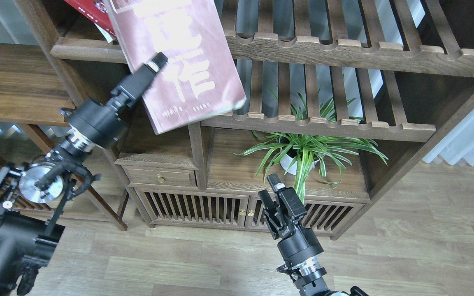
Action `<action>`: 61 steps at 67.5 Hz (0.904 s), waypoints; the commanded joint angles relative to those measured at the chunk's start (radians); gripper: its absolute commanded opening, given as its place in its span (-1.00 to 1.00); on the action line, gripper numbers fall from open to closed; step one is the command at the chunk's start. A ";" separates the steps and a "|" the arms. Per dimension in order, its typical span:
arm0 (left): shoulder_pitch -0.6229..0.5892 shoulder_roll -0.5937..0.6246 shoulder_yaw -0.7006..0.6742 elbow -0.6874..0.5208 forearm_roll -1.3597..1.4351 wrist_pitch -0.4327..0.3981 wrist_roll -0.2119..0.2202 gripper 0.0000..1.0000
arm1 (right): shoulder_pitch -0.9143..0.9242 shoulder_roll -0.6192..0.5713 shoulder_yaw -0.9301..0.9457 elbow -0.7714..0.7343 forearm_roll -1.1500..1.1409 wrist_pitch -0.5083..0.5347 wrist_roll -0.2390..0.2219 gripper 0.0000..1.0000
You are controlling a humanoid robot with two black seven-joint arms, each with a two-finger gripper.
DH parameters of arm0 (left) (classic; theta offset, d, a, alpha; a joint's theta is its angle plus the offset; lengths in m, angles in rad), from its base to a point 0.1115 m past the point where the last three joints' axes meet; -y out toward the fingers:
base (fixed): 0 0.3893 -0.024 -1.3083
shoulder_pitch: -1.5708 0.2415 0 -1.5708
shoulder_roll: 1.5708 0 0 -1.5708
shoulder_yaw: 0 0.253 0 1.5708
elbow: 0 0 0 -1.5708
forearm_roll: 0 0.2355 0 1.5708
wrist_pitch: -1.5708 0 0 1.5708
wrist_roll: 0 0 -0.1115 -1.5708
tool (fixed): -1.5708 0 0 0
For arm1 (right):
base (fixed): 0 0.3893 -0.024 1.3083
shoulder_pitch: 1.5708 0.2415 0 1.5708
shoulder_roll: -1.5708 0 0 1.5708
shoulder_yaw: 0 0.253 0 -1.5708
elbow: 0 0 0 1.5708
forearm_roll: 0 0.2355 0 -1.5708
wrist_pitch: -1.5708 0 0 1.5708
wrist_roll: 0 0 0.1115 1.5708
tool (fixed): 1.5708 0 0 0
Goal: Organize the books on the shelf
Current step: 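Lift the maroon book with the left gripper up toward the top shelf's far end, then insert the maroon book onto the top shelf with the left gripper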
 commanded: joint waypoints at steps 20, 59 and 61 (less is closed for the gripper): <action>0.001 0.117 -0.120 0.001 -0.040 0.000 0.020 -0.92 | 0.015 0.000 -0.010 -0.020 -0.021 0.000 0.000 0.62; -0.056 0.177 -0.216 0.010 0.007 0.000 0.022 -0.93 | 0.004 0.000 -0.014 -0.007 -0.046 0.000 0.000 0.62; -0.065 0.175 -0.214 0.012 0.014 0.000 0.022 -0.93 | 0.005 0.000 -0.014 -0.005 -0.046 0.000 0.000 0.62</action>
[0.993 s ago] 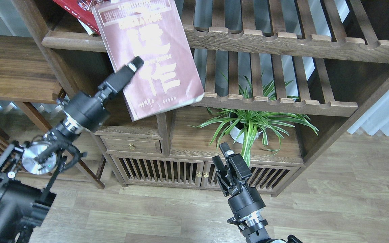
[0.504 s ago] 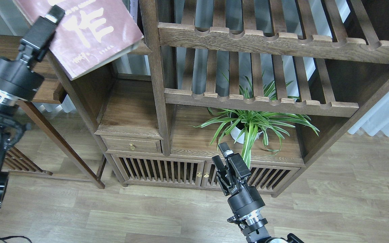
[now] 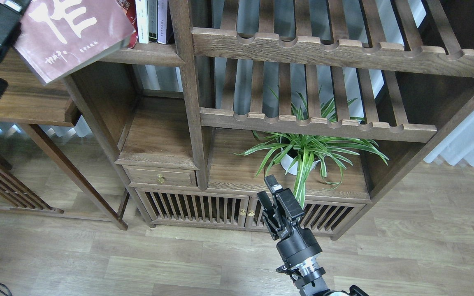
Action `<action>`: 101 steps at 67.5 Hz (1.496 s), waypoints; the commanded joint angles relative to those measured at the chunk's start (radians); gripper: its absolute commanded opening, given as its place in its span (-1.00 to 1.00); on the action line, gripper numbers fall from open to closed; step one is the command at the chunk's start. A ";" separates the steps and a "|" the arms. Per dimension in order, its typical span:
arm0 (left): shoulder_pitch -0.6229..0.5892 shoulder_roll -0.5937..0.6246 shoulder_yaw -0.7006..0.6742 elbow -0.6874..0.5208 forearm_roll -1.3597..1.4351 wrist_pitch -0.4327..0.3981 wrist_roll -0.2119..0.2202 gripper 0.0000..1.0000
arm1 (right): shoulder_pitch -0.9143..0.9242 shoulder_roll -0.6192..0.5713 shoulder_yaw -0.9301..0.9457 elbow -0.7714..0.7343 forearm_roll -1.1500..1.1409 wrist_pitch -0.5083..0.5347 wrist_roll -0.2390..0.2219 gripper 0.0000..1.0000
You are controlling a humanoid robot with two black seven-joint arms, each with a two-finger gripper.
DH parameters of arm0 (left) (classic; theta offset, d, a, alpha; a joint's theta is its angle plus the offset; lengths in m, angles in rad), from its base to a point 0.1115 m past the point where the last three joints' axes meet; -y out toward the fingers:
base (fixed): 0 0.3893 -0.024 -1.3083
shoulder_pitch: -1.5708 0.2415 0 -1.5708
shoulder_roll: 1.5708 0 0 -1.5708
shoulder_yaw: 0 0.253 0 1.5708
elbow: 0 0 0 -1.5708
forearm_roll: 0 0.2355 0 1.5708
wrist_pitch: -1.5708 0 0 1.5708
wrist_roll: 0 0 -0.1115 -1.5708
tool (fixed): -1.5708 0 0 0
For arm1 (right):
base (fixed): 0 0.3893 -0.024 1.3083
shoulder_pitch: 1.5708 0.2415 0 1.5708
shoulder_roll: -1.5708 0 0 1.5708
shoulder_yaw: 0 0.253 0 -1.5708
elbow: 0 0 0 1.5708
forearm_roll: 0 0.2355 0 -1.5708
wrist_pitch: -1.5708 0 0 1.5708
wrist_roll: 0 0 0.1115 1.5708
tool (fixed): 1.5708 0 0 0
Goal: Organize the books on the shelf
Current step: 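Insert the maroon book onto the top shelf with the left gripper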
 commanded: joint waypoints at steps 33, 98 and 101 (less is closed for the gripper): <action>-0.096 -0.156 0.010 0.036 0.081 0.000 -0.008 -0.93 | -0.011 0.000 0.000 0.029 -0.013 0.000 0.000 0.62; -0.211 -0.198 0.010 0.022 0.223 0.226 -0.143 -0.97 | -0.012 0.000 0.000 0.029 -0.013 0.000 0.000 0.62; -0.212 -0.202 0.012 0.021 0.245 0.257 -0.161 -0.97 | -0.012 0.000 0.000 0.029 -0.013 0.000 0.000 0.62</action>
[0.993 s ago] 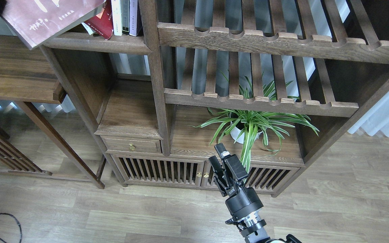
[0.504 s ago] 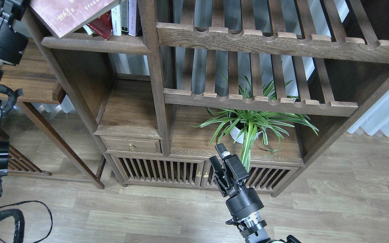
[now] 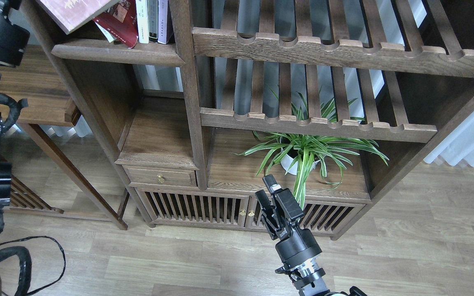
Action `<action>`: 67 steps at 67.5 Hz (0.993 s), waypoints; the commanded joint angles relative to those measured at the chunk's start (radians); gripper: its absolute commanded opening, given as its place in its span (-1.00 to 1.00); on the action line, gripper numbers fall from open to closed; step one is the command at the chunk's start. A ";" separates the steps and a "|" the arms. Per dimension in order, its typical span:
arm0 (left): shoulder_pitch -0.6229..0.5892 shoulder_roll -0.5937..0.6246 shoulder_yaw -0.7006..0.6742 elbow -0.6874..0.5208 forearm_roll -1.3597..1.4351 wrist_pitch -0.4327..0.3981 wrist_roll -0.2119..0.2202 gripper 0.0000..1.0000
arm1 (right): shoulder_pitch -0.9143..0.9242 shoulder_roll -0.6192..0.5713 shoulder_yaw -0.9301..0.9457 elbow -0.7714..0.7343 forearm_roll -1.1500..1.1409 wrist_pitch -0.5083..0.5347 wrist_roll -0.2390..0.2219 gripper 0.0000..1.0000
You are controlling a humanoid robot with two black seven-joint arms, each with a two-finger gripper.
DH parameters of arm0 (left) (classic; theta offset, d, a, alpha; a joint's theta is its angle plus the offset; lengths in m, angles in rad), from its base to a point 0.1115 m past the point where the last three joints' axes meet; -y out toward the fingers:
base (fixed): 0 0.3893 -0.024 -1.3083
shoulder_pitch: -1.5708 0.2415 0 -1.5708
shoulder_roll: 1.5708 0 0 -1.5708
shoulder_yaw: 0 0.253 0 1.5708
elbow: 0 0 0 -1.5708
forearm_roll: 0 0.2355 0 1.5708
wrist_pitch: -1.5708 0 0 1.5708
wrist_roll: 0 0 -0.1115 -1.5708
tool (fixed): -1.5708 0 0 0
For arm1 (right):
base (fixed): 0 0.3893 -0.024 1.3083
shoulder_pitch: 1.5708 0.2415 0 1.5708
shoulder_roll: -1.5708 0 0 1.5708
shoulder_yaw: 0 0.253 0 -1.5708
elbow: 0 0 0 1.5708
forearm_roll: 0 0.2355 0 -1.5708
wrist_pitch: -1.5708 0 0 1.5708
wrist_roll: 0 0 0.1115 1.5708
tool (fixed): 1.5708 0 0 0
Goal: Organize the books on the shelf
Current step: 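Insert the maroon book onto the top shelf with the left gripper, then push the maroon book deeper into the top shelf with the left gripper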
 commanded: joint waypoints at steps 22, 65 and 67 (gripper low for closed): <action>-0.002 -0.029 0.069 0.000 0.105 0.138 -0.102 -0.97 | -0.005 0.000 -0.002 0.000 0.002 0.000 0.000 0.62; -0.091 -0.072 0.124 0.037 0.334 0.218 -0.188 -0.99 | -0.021 0.000 -0.008 0.000 0.002 0.000 0.002 0.62; -0.091 -0.043 0.132 0.037 0.336 0.218 -0.188 -0.99 | -0.021 0.000 -0.009 -0.002 0.002 0.000 0.002 0.62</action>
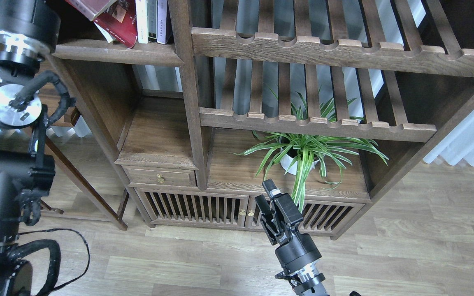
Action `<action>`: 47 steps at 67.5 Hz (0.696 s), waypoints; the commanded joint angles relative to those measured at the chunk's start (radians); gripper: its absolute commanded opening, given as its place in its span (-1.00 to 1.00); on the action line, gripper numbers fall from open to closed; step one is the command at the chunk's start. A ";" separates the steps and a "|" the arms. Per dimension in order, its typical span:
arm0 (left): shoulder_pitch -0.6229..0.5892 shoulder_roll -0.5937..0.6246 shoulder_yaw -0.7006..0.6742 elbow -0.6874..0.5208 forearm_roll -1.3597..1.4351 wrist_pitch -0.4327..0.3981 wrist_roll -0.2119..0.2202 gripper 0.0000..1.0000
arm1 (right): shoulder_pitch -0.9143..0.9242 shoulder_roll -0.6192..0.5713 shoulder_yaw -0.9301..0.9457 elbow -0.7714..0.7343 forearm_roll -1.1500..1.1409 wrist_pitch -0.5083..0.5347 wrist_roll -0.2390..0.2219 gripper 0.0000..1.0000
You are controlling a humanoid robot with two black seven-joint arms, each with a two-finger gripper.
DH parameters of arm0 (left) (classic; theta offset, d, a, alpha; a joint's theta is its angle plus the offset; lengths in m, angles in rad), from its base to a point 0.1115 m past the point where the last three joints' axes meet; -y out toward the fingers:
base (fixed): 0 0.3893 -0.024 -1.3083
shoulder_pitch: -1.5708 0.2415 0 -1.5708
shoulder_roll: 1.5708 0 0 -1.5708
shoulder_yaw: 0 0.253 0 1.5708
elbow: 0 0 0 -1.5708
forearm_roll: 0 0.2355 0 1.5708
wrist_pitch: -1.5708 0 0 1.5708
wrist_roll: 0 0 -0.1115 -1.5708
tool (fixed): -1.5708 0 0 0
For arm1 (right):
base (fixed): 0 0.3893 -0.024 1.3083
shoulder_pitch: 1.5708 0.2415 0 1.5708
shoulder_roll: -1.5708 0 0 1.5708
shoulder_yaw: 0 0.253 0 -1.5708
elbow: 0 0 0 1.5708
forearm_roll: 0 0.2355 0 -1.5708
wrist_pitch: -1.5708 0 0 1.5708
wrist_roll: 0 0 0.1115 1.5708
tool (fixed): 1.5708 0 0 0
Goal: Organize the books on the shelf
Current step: 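Push the maroon book deeper into the top shelf with the left gripper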
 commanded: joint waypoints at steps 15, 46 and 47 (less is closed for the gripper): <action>0.007 0.121 0.020 -0.001 0.052 -0.003 0.000 -0.99 | 0.000 0.000 -0.023 0.001 0.003 0.000 0.000 0.61; -0.026 0.272 0.152 0.078 0.101 -0.107 -0.004 -0.99 | 0.000 0.000 -0.033 0.029 0.003 0.000 0.000 0.61; -0.027 0.276 0.153 0.078 0.101 -0.110 -0.004 -0.99 | 0.000 0.000 -0.035 0.029 0.003 0.000 0.000 0.61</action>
